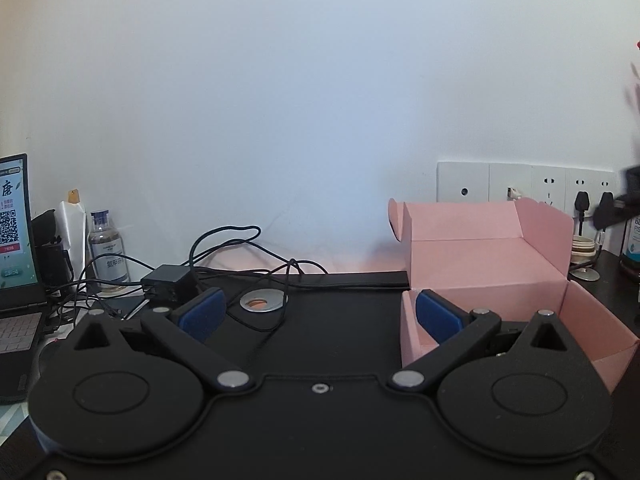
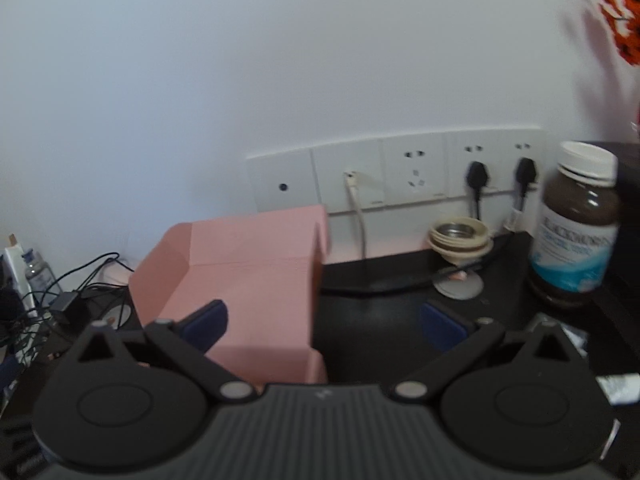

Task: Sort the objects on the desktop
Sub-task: 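Withdraw the right gripper from the open pink box, then move the right gripper to the black fabric item and close on it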

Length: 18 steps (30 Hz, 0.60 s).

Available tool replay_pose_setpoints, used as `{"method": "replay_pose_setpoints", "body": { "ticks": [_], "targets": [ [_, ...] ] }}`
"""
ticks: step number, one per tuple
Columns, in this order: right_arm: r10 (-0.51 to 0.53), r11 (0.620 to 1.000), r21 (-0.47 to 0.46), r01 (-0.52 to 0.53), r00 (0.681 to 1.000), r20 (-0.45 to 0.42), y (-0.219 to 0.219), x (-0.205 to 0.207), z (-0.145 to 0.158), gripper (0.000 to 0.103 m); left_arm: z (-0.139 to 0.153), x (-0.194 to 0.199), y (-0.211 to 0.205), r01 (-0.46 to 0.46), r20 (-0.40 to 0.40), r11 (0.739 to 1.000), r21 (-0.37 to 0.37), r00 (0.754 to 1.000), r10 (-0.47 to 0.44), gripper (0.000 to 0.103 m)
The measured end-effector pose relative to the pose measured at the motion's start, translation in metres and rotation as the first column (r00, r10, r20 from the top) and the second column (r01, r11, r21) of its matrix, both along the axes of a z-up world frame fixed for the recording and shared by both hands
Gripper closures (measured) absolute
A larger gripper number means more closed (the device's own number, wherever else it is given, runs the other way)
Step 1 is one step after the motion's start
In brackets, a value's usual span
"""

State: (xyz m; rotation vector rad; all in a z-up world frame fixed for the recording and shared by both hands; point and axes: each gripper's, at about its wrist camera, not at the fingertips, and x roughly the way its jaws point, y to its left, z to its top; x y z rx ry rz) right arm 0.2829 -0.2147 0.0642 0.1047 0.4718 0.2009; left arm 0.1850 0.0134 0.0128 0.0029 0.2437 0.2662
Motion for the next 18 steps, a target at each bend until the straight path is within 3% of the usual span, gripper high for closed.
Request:
{"method": "replay_pose_setpoints", "body": {
  "ticks": [6, 14, 18],
  "targets": [
    [-0.034, 0.999, -0.01, 0.034, 0.999, 0.035, -0.05, -0.056, -0.016, 0.001, -0.004, 0.001, -0.002, 0.031, -0.023, 0.999, -0.018, 0.999, -0.031, 0.0],
    [-0.016, 0.983, -0.18, 0.024, 0.999, 0.045, -0.086, -0.124, -0.049, 0.001, -0.013, 0.009, -0.002, 0.079, -0.083, 0.995, -0.059, 0.993, -0.084, 0.0],
    [-0.033, 0.982, -0.185, 0.04, 0.999, 0.042, -0.107, -0.145, -0.062, 0.001, -0.015, 0.011, -0.011, 0.097, -0.104, 0.995, -0.019, 0.99, -0.098, 0.0]
  ]
}}
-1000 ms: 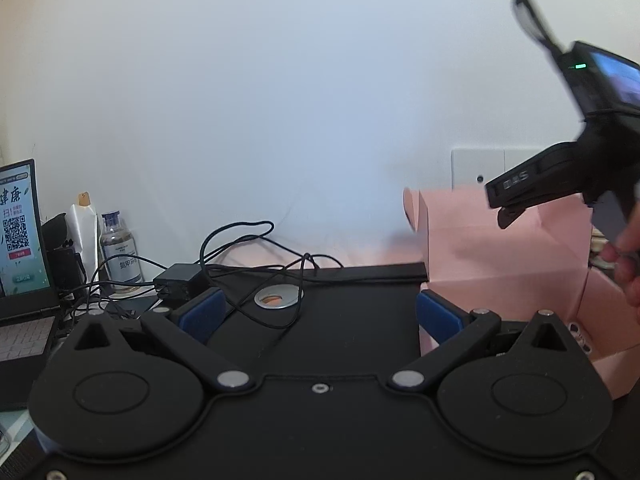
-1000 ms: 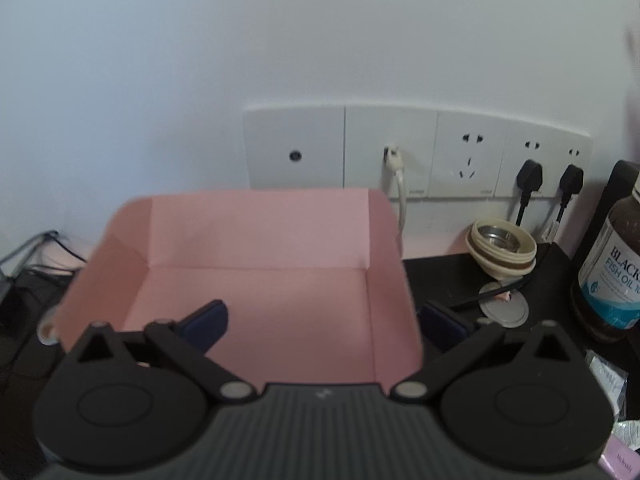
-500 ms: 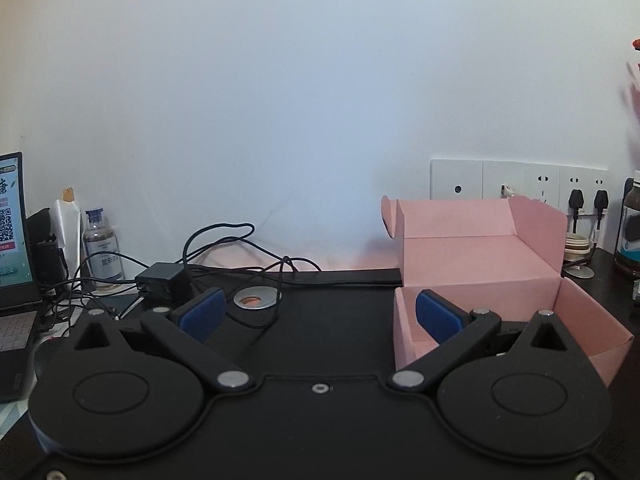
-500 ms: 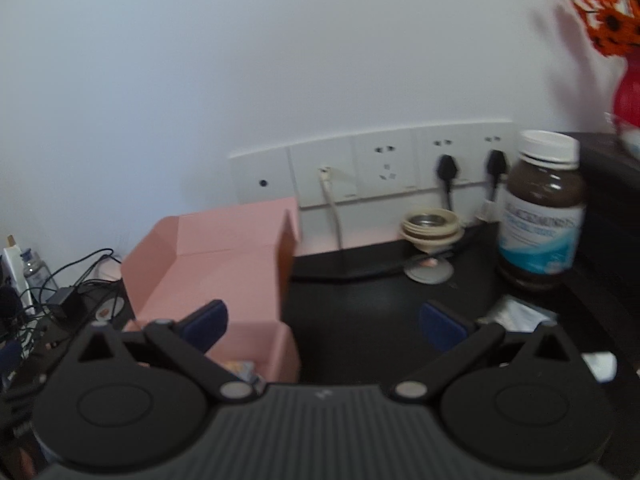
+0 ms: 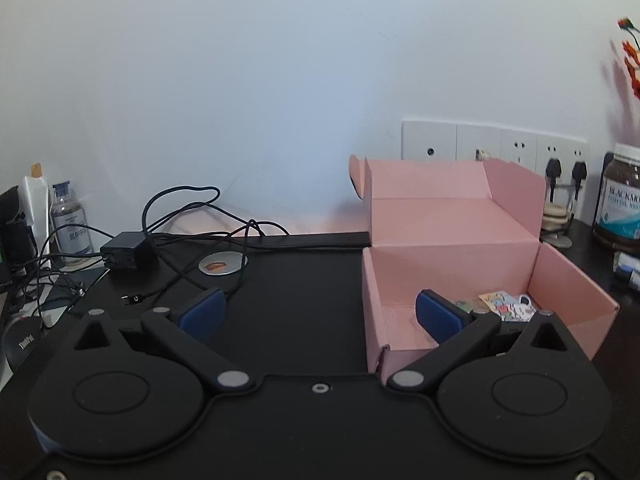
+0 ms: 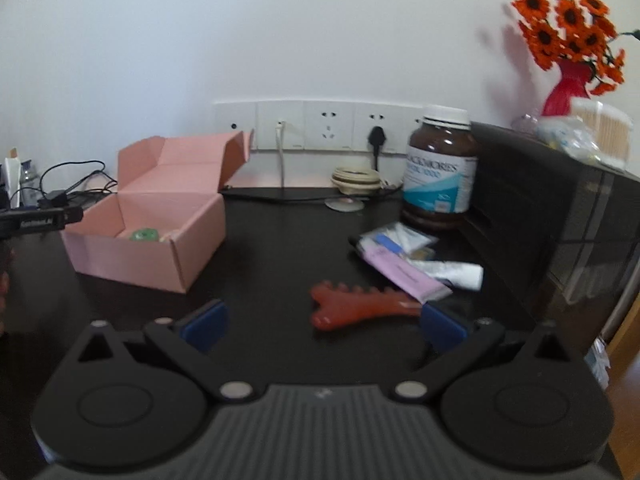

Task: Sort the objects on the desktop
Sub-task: 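Move the right gripper to the black fabric item and close on it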

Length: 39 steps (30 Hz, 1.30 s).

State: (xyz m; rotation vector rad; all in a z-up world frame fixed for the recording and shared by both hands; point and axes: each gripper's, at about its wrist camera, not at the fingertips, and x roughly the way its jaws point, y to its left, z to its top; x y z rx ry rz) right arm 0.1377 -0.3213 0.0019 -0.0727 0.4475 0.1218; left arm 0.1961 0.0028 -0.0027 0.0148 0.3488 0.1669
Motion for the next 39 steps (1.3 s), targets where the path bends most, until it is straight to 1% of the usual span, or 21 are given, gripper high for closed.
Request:
{"method": "replay_pose_setpoints", "body": {
  "ticks": [3, 8, 11, 13, 14, 15, 18, 20, 21, 23, 26, 27, 29, 31, 35, 36, 39],
  "targets": [
    [-0.035, 0.999, 0.007, 0.035, 0.999, -0.007, -0.014, -0.006, -0.005, 0.001, 0.0, -0.001, -0.003, 0.015, 0.005, 1.0, 0.009, 1.0, -0.015, 0.0],
    [-0.094, 0.995, 0.015, 0.095, 0.995, -0.028, -0.03, 0.003, -0.002, 0.001, 0.0, 0.001, -0.002, 0.065, -0.021, 0.998, -0.026, 0.998, -0.066, 0.0],
    [-0.137, 0.99, 0.016, 0.138, 0.99, -0.044, -0.041, 0.012, -0.007, 0.001, -0.001, 0.002, -0.003, 0.097, -0.031, 0.994, -0.05, 0.995, -0.099, 0.0],
    [-0.156, 0.987, 0.034, 0.158, 0.986, -0.064, -0.048, 0.018, -0.011, 0.003, -0.001, 0.0, -0.006, 0.124, -0.028, 0.991, -0.056, 0.992, -0.126, 0.0],
    [-0.163, 0.985, 0.047, 0.166, 0.984, -0.073, -0.052, 0.021, -0.013, 0.004, -0.001, -0.001, -0.007, 0.14, -0.025, 0.989, -0.058, 0.99, -0.141, 0.0],
    [-0.167, 0.983, 0.063, 0.173, 0.982, -0.082, -0.056, 0.023, -0.015, 0.009, 0.0, -0.002, -0.009, 0.157, -0.021, 0.986, -0.06, 0.987, -0.159, 0.0],
    [-0.182, 0.977, 0.096, 0.193, 0.977, -0.109, -0.063, 0.03, -0.019, 0.013, -0.001, -0.004, -0.013, 0.212, -0.011, 0.974, -0.077, 0.977, -0.213, 0.0],
    [-0.188, 0.974, 0.103, 0.2, 0.976, -0.113, -0.066, 0.033, -0.02, 0.015, -0.001, -0.004, -0.015, 0.249, -0.012, 0.964, -0.098, 0.968, -0.251, 0.0],
    [-0.188, 0.975, 0.102, 0.2, 0.976, -0.112, -0.066, 0.035, -0.02, 0.018, -0.001, -0.004, -0.016, 0.267, -0.016, 0.958, -0.108, 0.963, -0.27, 0.0],
    [-0.191, 0.975, 0.09, 0.201, 0.975, -0.111, -0.066, 0.037, -0.02, 0.022, -0.003, -0.003, -0.017, 0.295, -0.029, 0.948, -0.124, 0.953, -0.3, 0.0],
    [-0.194, 0.976, 0.078, 0.204, 0.974, -0.119, -0.066, 0.042, -0.02, 0.023, -0.003, -0.004, -0.018, 0.307, -0.02, 0.944, -0.123, 0.95, -0.312, 0.0],
    [-0.194, 0.976, 0.074, 0.204, 0.974, -0.12, -0.066, 0.043, -0.02, 0.026, -0.003, -0.006, -0.017, 0.309, -0.011, 0.943, -0.12, 0.95, -0.312, 0.0],
    [-0.192, 0.977, 0.068, 0.202, 0.973, -0.124, -0.065, 0.045, -0.021, 0.03, -0.001, -0.008, -0.016, 0.305, 0.009, 0.948, -0.094, 0.952, -0.305, 0.0],
    [-0.19, 0.978, 0.063, 0.199, 0.973, -0.131, -0.064, 0.046, -0.022, 0.032, 0.001, -0.009, -0.015, 0.291, 0.027, 0.954, -0.074, 0.957, -0.29, 0.0],
    [-0.193, 0.978, 0.058, 0.203, 0.97, -0.146, -0.064, 0.049, -0.023, 0.033, 0.0, -0.003, -0.011, 0.3, 0.016, 0.947, -0.111, 0.954, -0.3, 0.0],
    [-0.193, 0.977, 0.061, 0.204, 0.969, -0.152, -0.065, 0.05, -0.023, 0.036, -0.001, -0.001, -0.01, 0.309, 0.009, 0.943, -0.124, 0.951, -0.311, 0.0],
    [-0.197, 0.975, 0.068, 0.211, 0.966, -0.167, -0.067, 0.053, -0.025, 0.04, -0.002, -0.003, -0.012, 0.357, 0.01, 0.919, -0.167, 0.933, -0.361, 0.0]
  ]
}}
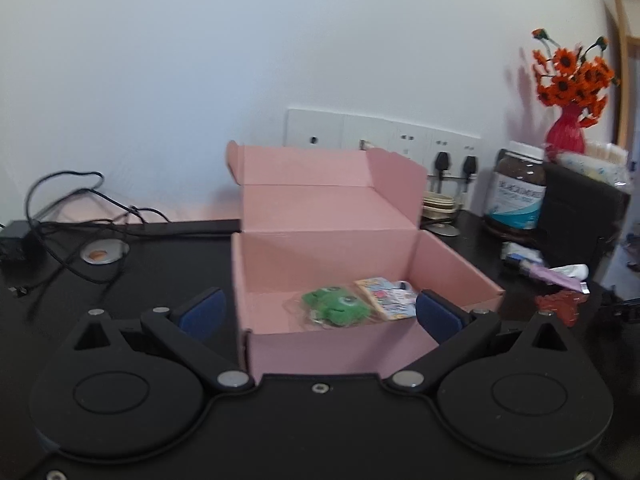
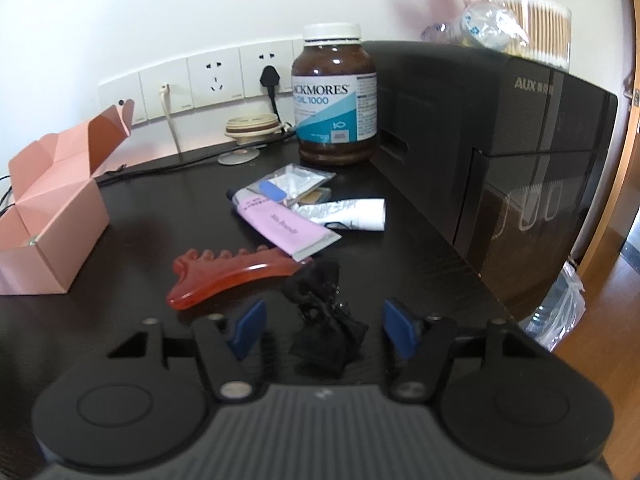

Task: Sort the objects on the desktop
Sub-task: 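Move the right gripper to the black fabric item and close on it, then carry the black fabric item with the right gripper into the pink box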

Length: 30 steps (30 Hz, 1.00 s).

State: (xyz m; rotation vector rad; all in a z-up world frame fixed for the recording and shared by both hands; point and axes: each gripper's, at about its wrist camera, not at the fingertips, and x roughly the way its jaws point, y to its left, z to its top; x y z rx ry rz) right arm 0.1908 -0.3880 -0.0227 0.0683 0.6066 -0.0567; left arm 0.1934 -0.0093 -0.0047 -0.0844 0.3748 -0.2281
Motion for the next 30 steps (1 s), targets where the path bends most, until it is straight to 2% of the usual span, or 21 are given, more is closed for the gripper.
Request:
{"method": "replay_pose_setpoints", "body": {
  "ticks": [5, 10, 17, 22, 24, 27, 30],
  "targets": [
    [-0.002, 1.0, -0.004, 0.002, 1.0, 0.001, 0.001, 0.0, 0.0, 0.045, -0.002, -0.005, -0.01, 0.038, 0.001, 0.999, 0.036, 0.999, -0.038, 0.0],
    [-0.006, 1.0, -0.019, 0.006, 1.0, 0.002, 0.004, 0.0, 0.0, 0.052, -0.003, -0.005, -0.011, 0.038, -0.011, 0.998, 0.041, 0.999, -0.038, 0.0],
    [0.002, 0.998, -0.06, -0.003, 1.0, -0.005, 0.01, 0.002, -0.001, 0.053, -0.001, 0.0, 0.003, -0.036, -0.02, 0.999, 0.013, 0.999, 0.037, 0.0],
    [0.0, 0.998, -0.063, 0.0, 1.0, -0.003, 0.01, 0.002, -0.001, 0.053, 0.004, -0.004, 0.006, -0.14, 0.037, 0.989, 0.046, 0.99, 0.138, 0.0],
    [-0.002, 0.998, -0.067, 0.002, 1.0, -0.001, 0.011, 0.002, -0.001, 0.062, 0.006, -0.005, 0.008, -0.191, 0.064, 0.979, 0.071, 0.98, 0.187, 0.0],
    [-0.009, 0.998, -0.066, 0.009, 1.0, 0.004, 0.011, 0.001, -0.002, 0.071, 0.008, -0.003, 0.013, -0.233, 0.057, 0.97, 0.065, 0.972, 0.23, 0.0],
    [-0.011, 0.998, -0.066, 0.012, 1.0, 0.007, 0.011, 0.0, -0.002, 0.072, 0.008, -0.001, 0.018, -0.263, 0.043, 0.963, 0.056, 0.964, 0.261, 0.0]
  ]
}}
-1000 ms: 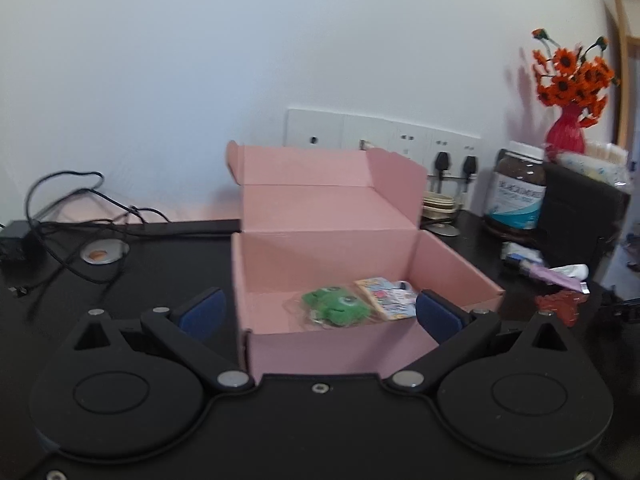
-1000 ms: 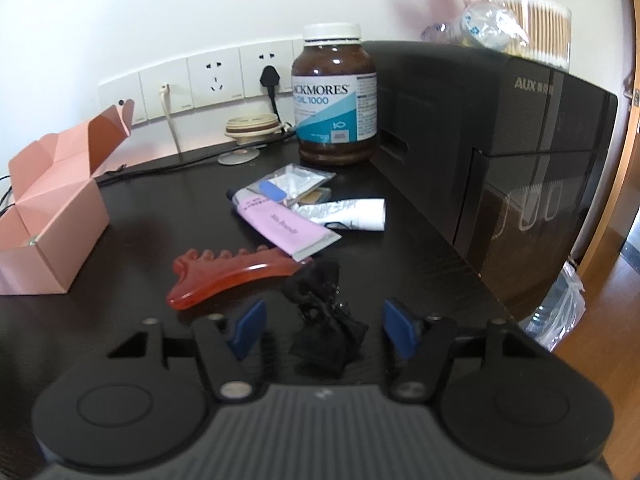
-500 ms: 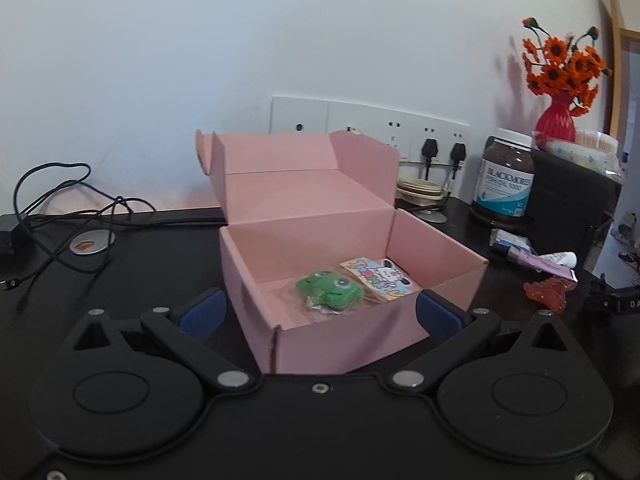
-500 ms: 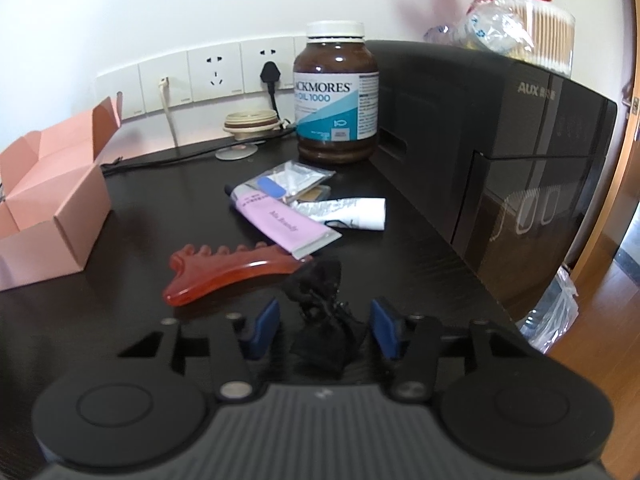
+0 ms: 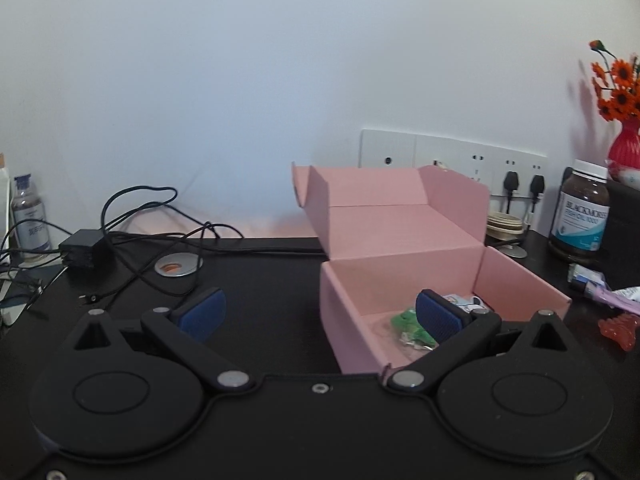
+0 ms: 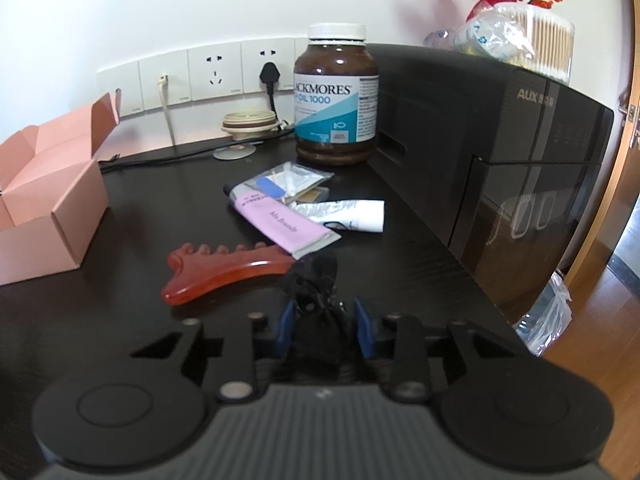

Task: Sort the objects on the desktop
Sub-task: 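Carry the black fabric item with the right gripper into the pink box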

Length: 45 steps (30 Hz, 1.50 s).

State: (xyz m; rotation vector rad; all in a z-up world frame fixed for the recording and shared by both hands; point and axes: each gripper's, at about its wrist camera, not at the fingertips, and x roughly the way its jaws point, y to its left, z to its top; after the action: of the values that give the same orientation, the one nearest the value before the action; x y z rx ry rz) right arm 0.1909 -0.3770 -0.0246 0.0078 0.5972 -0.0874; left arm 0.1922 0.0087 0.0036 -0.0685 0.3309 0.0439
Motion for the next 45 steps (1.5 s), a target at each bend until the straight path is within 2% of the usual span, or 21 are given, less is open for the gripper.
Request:
{"method": "replay_pose_setpoints", "body": {
  "ticks": [7, 11, 15, 19, 24, 29, 33, 38, 45],
  "targets": [
    [-0.035, 0.999, 0.029, 0.034, 0.999, 0.035, -0.004, -0.006, 0.004, 0.072, 0.001, 0.001, 0.011, -0.053, -0.006, 0.998, -0.036, 0.999, 0.053, 0.0],
    [-0.011, 0.998, 0.064, 0.006, 0.997, 0.081, 0.002, -0.006, 0.025, 0.072, 0.0, 0.003, 0.012, -0.076, -0.019, 0.997, -0.032, 0.997, 0.076, 0.0],
    [0.08, 0.995, 0.044, -0.087, 0.988, 0.136, 0.029, 0.005, 0.057, 0.072, -0.001, 0.003, 0.012, -0.071, -0.022, 0.997, -0.028, 0.997, 0.07, 0.0],
    [0.206, 0.977, 0.024, -0.212, 0.966, 0.156, 0.073, 0.024, 0.084, 0.072, 0.0, 0.003, 0.01, -0.077, -0.013, 0.997, -0.004, 0.997, 0.077, 0.0],
    [0.383, 0.924, -0.036, -0.381, 0.92, 0.08, 0.141, 0.055, 0.1, 0.072, 0.0, 0.003, 0.011, -0.102, -0.008, 0.995, 0.023, 0.995, 0.102, 0.0],
    [0.495, 0.866, -0.055, -0.496, 0.868, -0.029, 0.2, 0.079, 0.099, 0.072, 0.003, 0.001, 0.021, -0.15, 0.009, 0.989, 0.0, 0.989, 0.15, 0.0],
    [0.534, 0.841, -0.036, -0.539, 0.84, -0.101, 0.231, 0.09, 0.087, 0.072, 0.006, 0.0, 0.03, -0.184, 0.011, 0.982, -0.027, 0.983, 0.185, 0.0],
    [0.557, 0.827, 0.01, -0.562, 0.818, -0.143, 0.254, 0.1, 0.076, 0.072, 0.008, -0.002, 0.033, -0.206, 0.018, 0.978, -0.034, 0.978, 0.207, 0.0],
    [0.574, 0.819, 0.129, -0.56, 0.792, -0.208, 0.274, 0.114, 0.056, 0.072, 0.008, -0.002, 0.032, -0.207, 0.015, 0.978, -0.029, 0.978, 0.207, 0.0]
  ]
}}
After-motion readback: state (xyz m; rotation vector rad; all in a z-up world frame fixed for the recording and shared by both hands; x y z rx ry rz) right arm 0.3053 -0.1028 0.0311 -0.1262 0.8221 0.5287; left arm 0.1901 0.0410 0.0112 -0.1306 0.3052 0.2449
